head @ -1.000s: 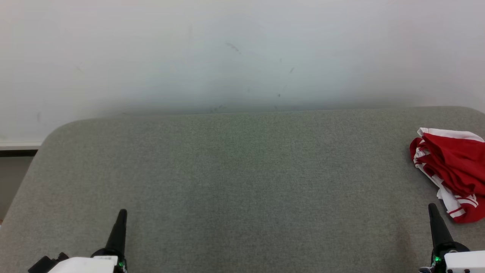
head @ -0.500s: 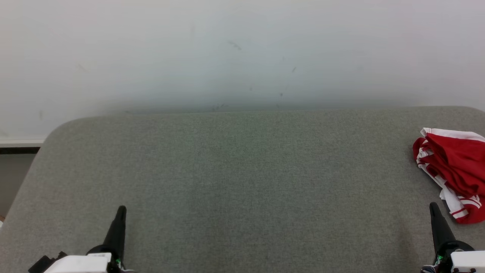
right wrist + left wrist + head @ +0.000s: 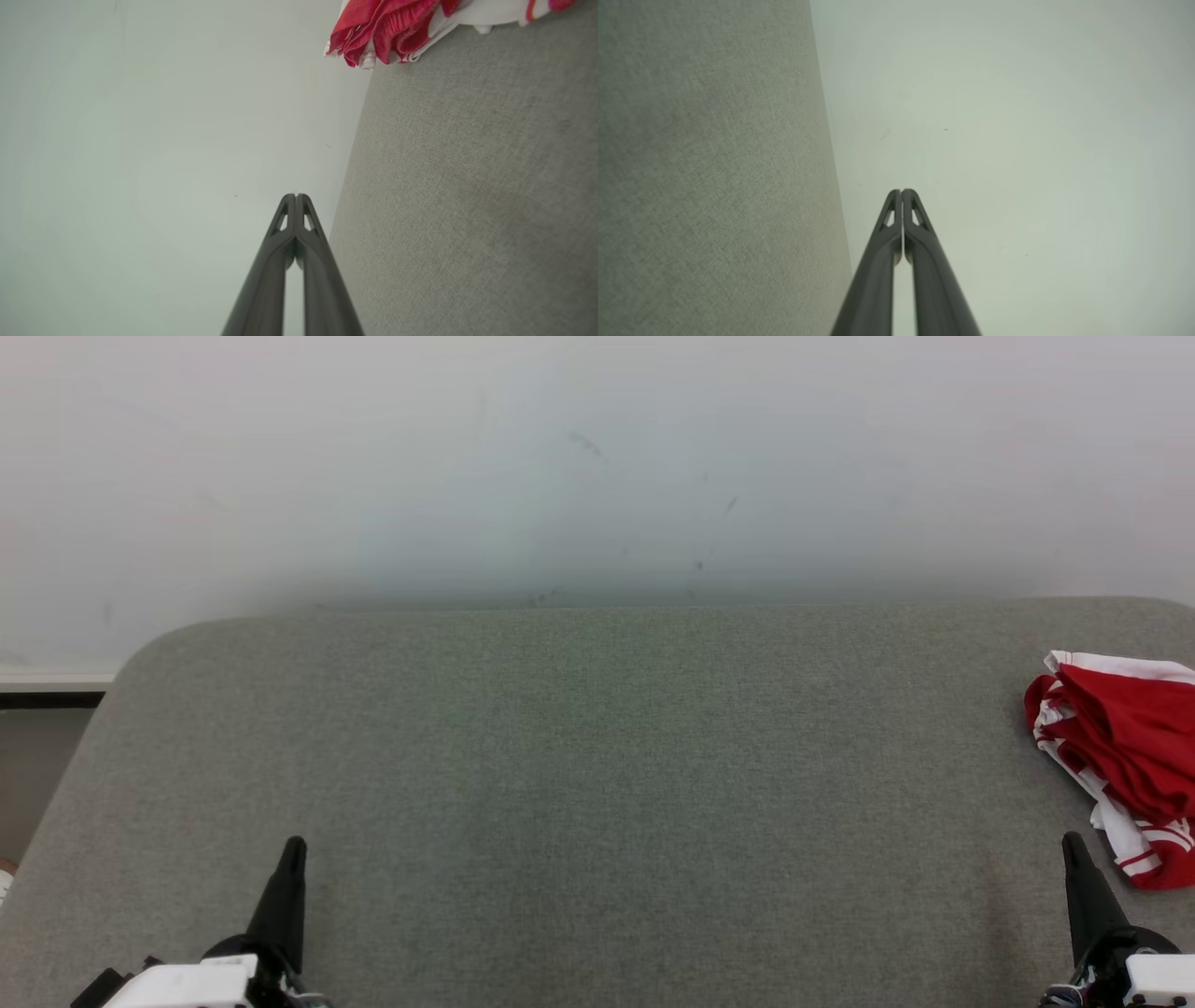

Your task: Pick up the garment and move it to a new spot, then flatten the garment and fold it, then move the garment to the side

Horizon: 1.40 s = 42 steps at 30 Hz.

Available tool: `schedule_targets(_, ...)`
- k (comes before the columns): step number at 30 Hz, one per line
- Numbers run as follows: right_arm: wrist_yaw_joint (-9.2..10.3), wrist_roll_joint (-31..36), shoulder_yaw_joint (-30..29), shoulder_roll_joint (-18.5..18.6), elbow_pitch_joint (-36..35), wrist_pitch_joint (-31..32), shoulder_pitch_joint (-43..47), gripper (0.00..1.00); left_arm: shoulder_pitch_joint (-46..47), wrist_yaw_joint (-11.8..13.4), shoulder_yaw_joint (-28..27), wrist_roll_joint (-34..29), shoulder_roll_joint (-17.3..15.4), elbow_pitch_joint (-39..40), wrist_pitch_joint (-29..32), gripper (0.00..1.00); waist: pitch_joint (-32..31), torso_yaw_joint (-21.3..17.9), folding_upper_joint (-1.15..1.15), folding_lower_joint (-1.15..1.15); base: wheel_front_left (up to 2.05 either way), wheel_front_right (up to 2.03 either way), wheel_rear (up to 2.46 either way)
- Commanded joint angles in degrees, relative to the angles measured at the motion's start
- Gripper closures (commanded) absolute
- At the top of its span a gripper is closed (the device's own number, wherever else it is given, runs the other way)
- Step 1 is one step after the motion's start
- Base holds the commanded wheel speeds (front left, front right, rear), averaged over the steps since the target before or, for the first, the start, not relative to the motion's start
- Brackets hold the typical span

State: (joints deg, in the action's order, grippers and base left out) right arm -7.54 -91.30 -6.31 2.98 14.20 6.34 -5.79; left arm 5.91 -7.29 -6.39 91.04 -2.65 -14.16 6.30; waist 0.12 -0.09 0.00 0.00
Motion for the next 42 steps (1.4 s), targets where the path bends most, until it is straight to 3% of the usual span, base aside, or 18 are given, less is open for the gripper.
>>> schedule_targets(1,0.1,-0.9,-0.4,-0.1,-0.3,0.2,-0.7,1.0,0.5,-0.3,-0.3,1.1,-0.4,0.1,0.4,1.0,0.0,0.0,0.0,0.0,0.0,0.0,0.0)
schedule_targets(42,0.1,-1.1,-0.5,-0.1,-0.3,0.4,-0.7,1.0,0.5,-0.3,-0.3,1.7,-0.4,0.1,0.5,1.0,0.1,0.1,0.0,0.0,0.0,0.0,0.0)
